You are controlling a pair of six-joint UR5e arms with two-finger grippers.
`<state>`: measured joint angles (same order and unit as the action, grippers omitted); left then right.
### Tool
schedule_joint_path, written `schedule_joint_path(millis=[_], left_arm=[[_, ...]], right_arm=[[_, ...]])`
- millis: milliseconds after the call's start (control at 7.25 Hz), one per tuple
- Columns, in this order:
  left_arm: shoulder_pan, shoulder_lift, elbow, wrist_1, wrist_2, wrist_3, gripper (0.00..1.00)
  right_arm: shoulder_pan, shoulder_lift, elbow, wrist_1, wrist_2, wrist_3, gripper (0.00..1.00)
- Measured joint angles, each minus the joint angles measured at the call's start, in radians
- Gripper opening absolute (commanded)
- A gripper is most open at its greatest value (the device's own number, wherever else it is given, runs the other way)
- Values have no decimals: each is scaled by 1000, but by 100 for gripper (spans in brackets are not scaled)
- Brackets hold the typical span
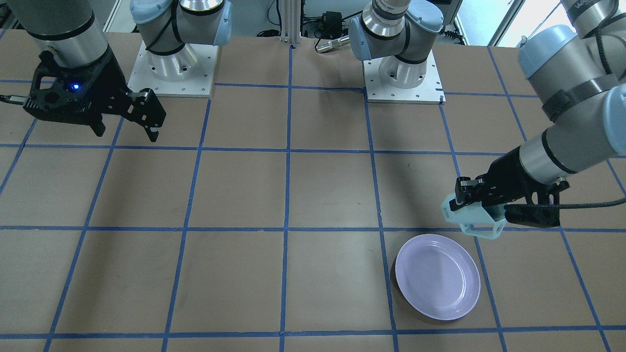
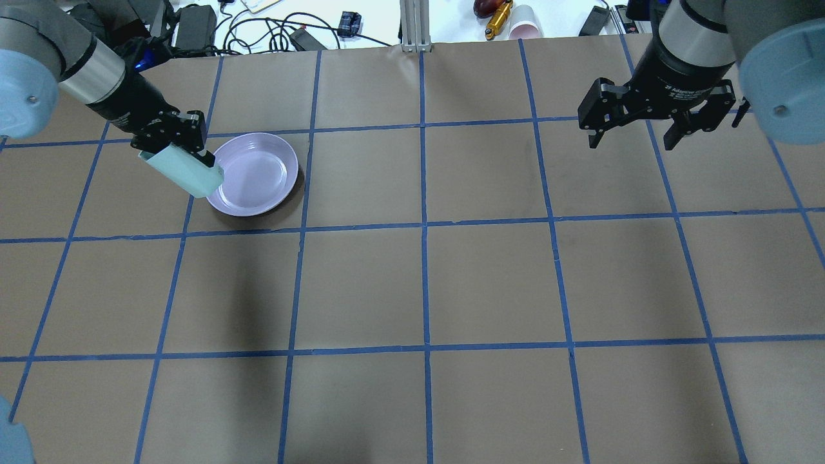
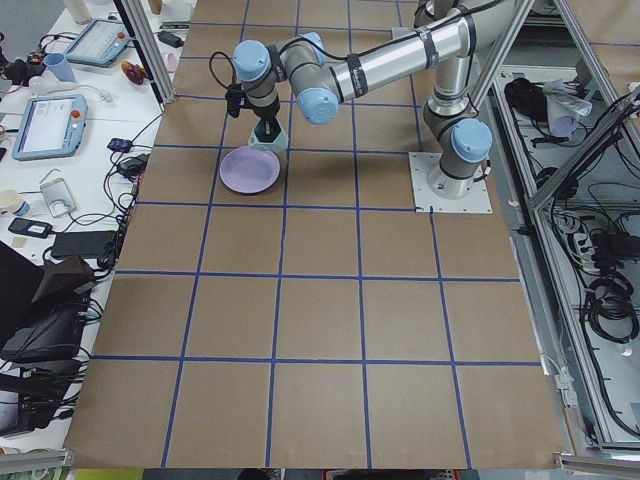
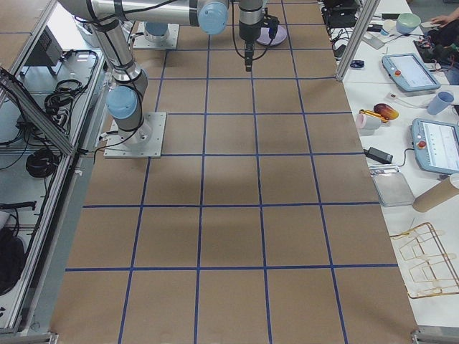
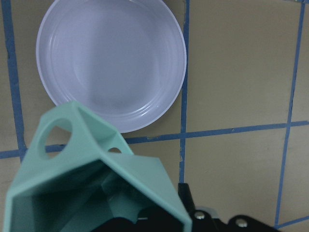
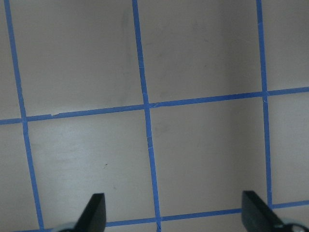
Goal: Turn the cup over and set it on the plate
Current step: 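Rotate the left gripper to turn the mug upright above the plate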
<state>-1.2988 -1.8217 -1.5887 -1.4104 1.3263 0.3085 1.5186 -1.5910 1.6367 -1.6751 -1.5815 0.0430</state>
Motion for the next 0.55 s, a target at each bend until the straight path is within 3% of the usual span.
schedule_joint_path(millis=[276, 552], left_arm=[[-72, -19, -18, 121, 94, -13, 0], [-97, -28, -72, 264, 124, -2, 0]], right_arm=[[0, 0, 0, 0, -1, 0, 100], [0, 0, 0, 0, 0, 0, 100]])
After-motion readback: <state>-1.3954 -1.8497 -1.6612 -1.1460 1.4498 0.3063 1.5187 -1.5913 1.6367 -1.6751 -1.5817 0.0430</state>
